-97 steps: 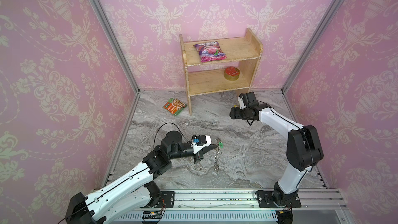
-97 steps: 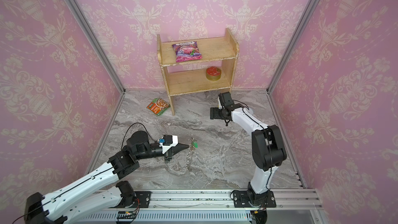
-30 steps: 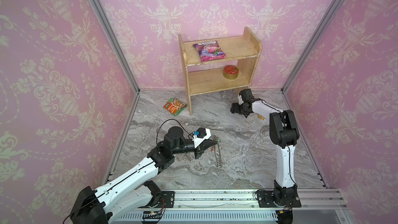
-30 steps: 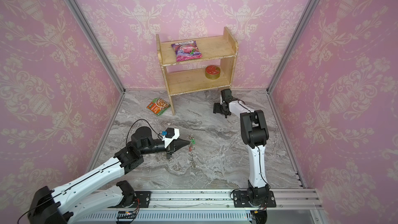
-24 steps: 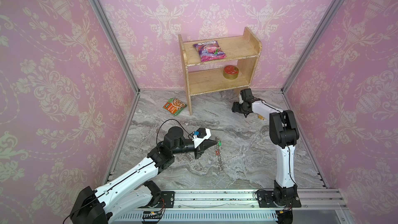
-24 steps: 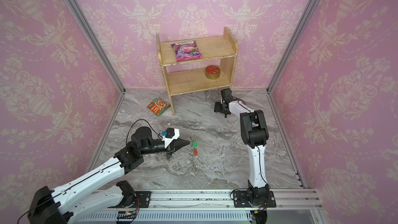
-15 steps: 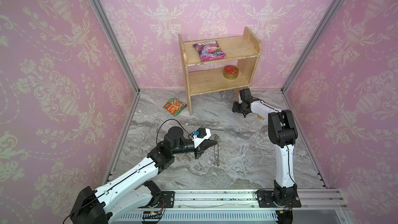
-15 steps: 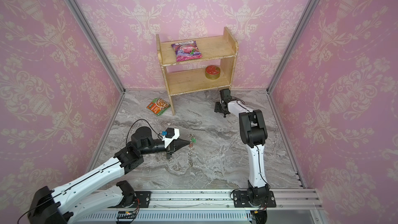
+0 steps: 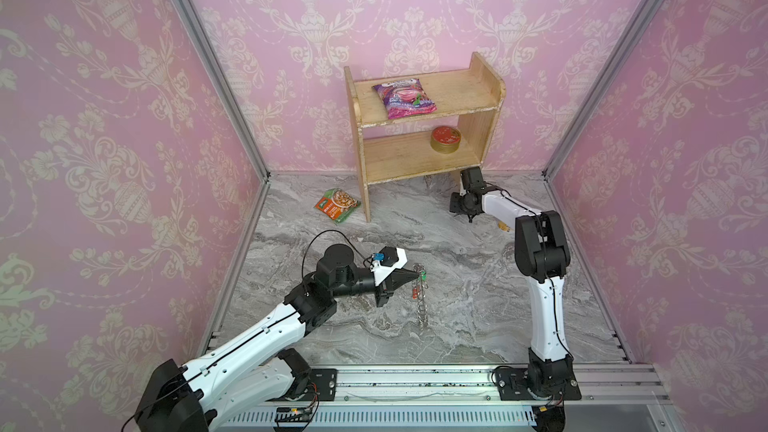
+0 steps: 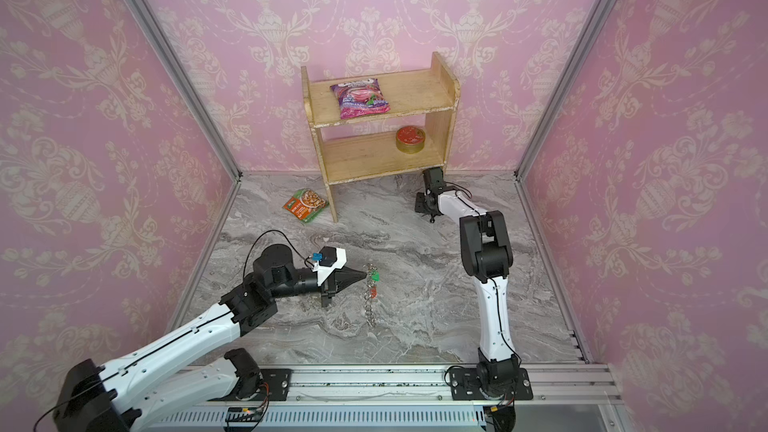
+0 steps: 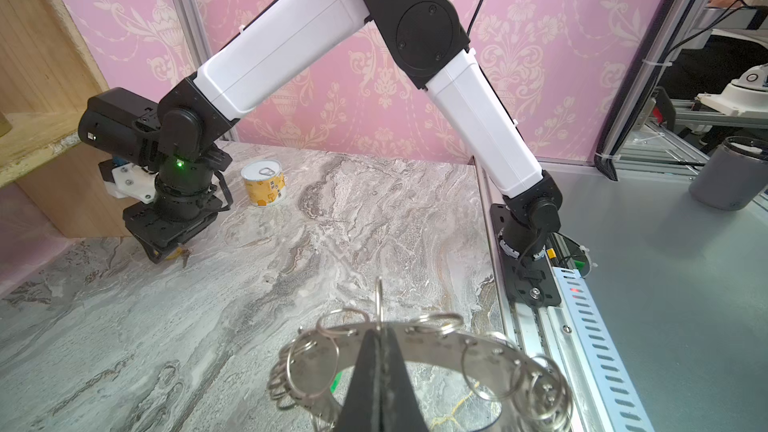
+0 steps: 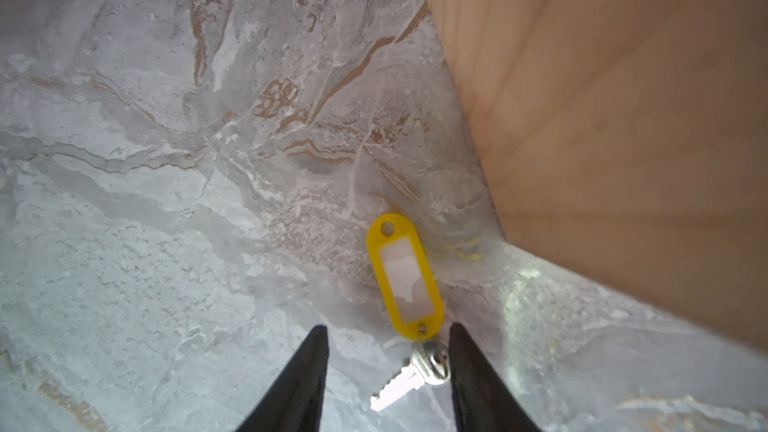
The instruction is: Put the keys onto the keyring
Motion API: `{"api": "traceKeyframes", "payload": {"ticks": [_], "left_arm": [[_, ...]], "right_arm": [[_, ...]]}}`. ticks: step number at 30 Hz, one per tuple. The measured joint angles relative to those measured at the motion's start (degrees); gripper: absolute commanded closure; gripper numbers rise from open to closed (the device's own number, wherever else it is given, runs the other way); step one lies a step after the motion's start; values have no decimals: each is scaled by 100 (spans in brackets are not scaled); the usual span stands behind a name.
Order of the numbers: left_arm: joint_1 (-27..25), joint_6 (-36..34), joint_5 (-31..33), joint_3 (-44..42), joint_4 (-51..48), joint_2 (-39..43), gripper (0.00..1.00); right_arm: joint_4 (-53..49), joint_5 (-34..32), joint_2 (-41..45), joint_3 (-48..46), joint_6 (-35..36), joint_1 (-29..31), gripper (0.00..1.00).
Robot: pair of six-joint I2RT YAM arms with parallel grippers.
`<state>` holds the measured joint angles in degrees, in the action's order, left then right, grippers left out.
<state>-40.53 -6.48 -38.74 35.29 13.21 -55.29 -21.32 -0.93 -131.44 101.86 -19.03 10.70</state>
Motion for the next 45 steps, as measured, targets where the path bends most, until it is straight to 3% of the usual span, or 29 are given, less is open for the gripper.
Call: {"api": "traceKeyframes", "payload": {"ticks": [8,36,45], "left_arm": [[31,0,2,0,-2,0,100],[35,0,2,0,-13,0,100],[35,2,0,0,-17,0,100]], "right_arm": [[-155,-63,-85,85,59,0,58],[-57,-319,-76,0,76,28,96],[48,-317,-28,-107,76,39,100]]}}
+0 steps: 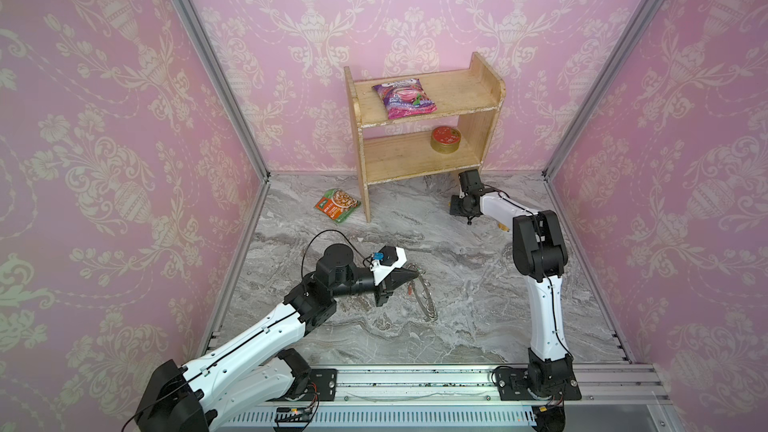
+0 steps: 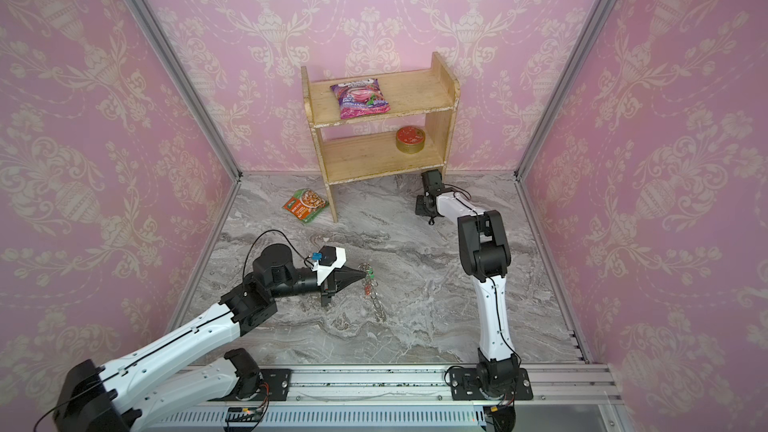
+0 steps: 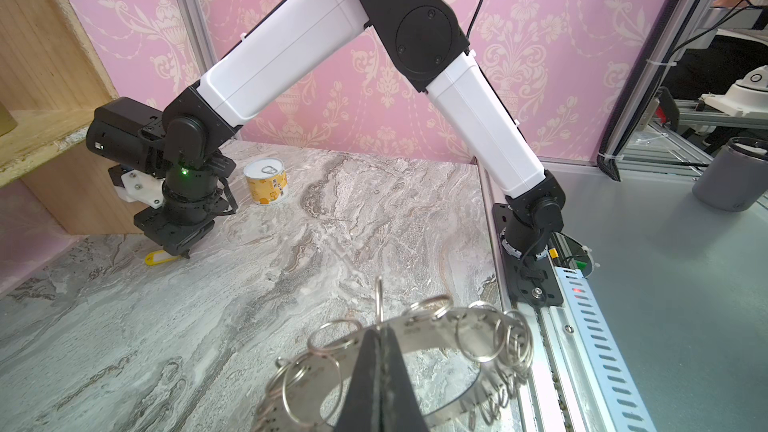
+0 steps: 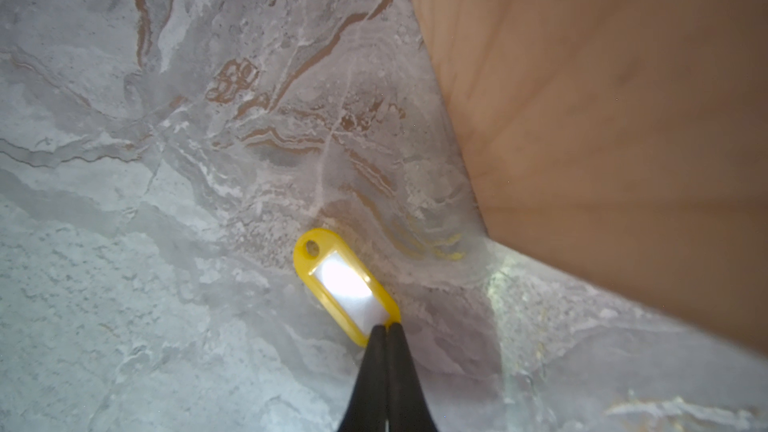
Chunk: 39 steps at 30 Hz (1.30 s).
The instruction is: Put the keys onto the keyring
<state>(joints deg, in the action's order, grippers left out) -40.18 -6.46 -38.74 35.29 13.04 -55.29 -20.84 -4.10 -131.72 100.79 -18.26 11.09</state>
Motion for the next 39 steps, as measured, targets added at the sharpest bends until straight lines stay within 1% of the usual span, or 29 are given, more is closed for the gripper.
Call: {"api": "traceKeyframes", "payload": {"ticks": [4,10,13,20,24,29,33,35,36,38,39], "left_arm": [[0,0,0,0,-2,2,100],[0,20,4,46,-201,48,100],[0,24,9,114,-411,197,100],[0,37,116,186,-903,730,100],[0,37,216,144,-968,839,100],[0,37,354,-20,-992,881,100],[0,35,417,-107,-1016,881,100],[0,35,455,-133,-1016,881,100],[0,35,461,-142,-1019,881,100],[0,35,481,-164,-1025,881,100],[0,35,494,-166,-1047,881,100]], "right_arm": [[31,0,225,-345,0,63,100],[-48,24,920,-1292,0,404,100],[-149,66,1447,-1908,20,730,100],[-479,223,2997,-3657,7,1624,100],[-789,214,3622,-4395,-118,2179,100],[-1036,212,4153,-5042,-415,2802,100],[-1080,201,4223,-5283,-649,3147,100],[-1073,212,4240,-5307,-739,3226,94],[-1071,216,4240,-5313,-758,3237,89],[-1058,238,4245,-5318,-837,3250,75],[-1058,238,4251,-5329,-848,3252,72]]}}
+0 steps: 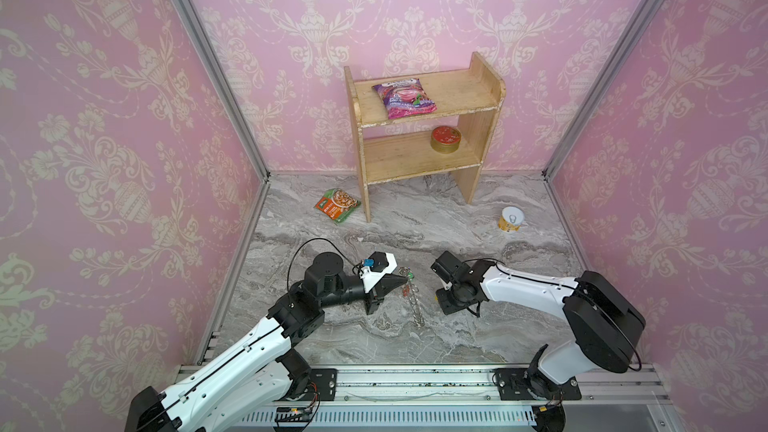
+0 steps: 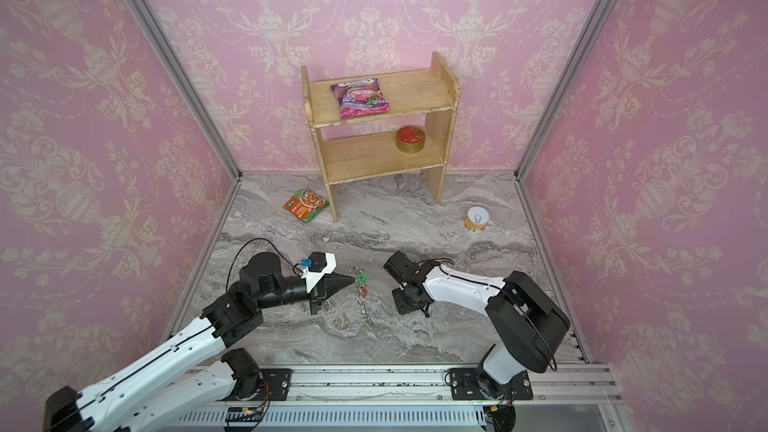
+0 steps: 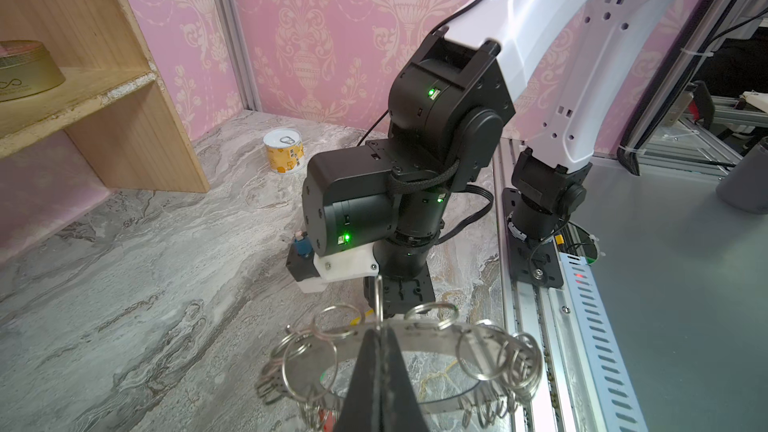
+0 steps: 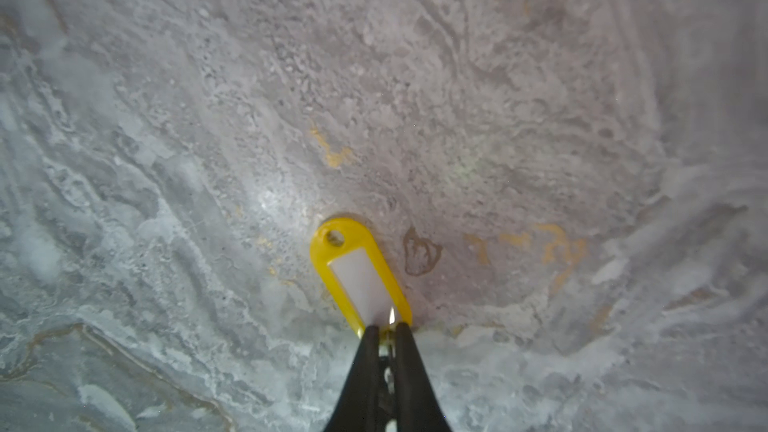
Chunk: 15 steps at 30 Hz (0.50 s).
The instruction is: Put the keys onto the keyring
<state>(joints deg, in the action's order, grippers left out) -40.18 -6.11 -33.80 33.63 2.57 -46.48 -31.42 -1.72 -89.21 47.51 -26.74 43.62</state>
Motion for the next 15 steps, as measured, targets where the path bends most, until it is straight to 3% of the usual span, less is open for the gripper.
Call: {"api": "traceKeyframes", "payload": {"ticks": [3,10,15], "left_arm": [[0,2,76,-4,-72,0,100],[0,2,267,-11,-155,0,100],[0,0,310,-68,-155,0,100]], "right_arm": [[-31,33,175,-151,-20,-2,64],[-83,114,911,-404,-31,-57,59],[-111,328,962,-417,-2,-111,52]]}}
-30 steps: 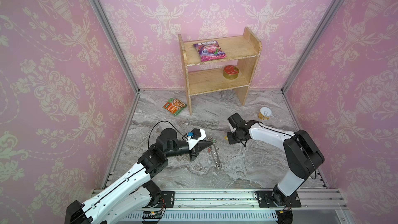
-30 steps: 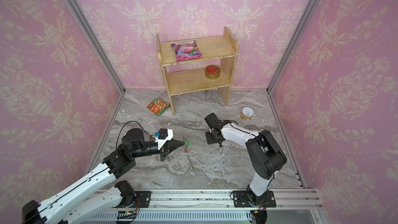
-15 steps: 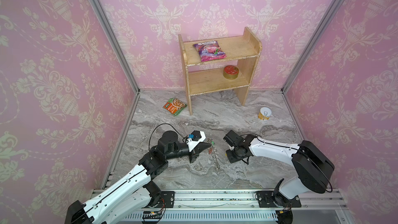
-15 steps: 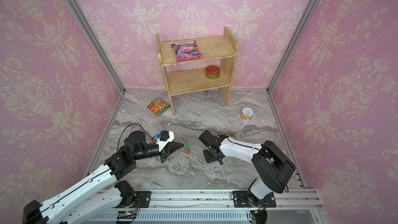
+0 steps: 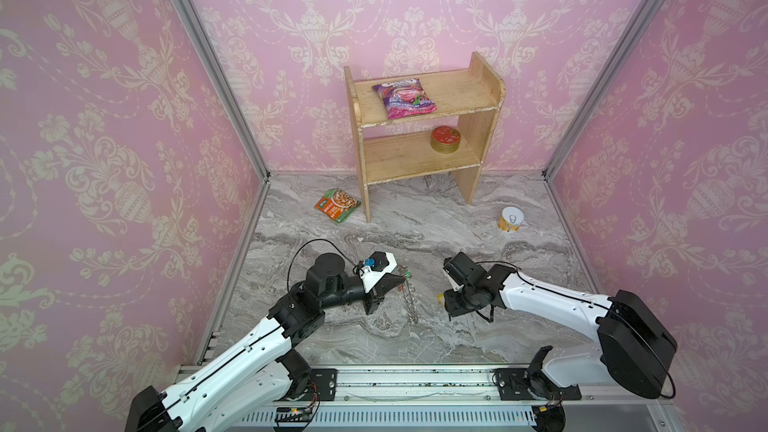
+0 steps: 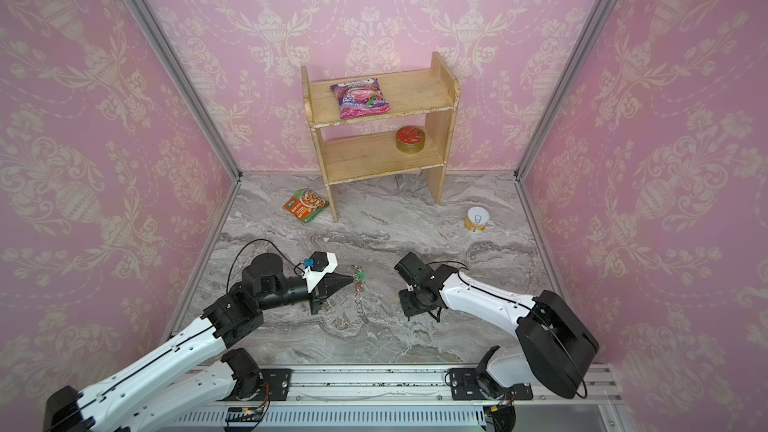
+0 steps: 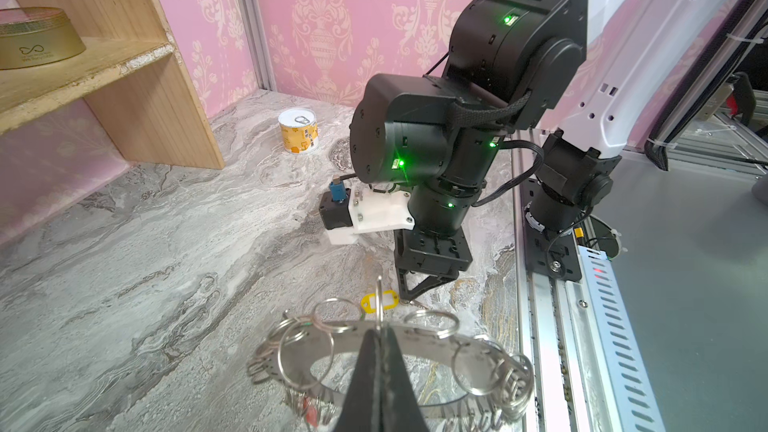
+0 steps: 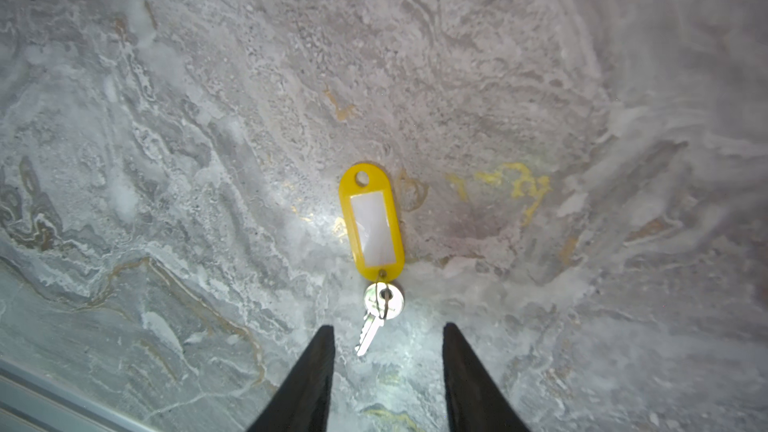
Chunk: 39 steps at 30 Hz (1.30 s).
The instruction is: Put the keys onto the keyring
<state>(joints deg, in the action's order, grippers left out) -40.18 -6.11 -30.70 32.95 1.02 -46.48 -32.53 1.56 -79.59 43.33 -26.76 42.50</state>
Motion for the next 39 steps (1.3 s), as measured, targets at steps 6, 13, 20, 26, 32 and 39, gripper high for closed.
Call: {"api": "traceKeyframes", "payload": {"ticks": [6,13,20,26,32,39], "left_arm": [[0,0,22,-55,-2,0,100],[0,-2,61,-55,-2,0,100],[0,-2,63,-55,-2,0,100],[0,-2,66,-55,-2,0,100],[0,-35,68,-55,-7,0,100],[0,-42,68,-55,-7,0,100]], "right_arm": [[-138,35,-240,-7,17,31,48],[-372,-219,-570,85,17,186,49],[-780,-739,-542,118,-24,81,47],[-846,-909,-457,114,2,-245,40],[-560,-647,350,-249,107,-599,47],[179,262,1574,-1121,9,-1392,62]]}}
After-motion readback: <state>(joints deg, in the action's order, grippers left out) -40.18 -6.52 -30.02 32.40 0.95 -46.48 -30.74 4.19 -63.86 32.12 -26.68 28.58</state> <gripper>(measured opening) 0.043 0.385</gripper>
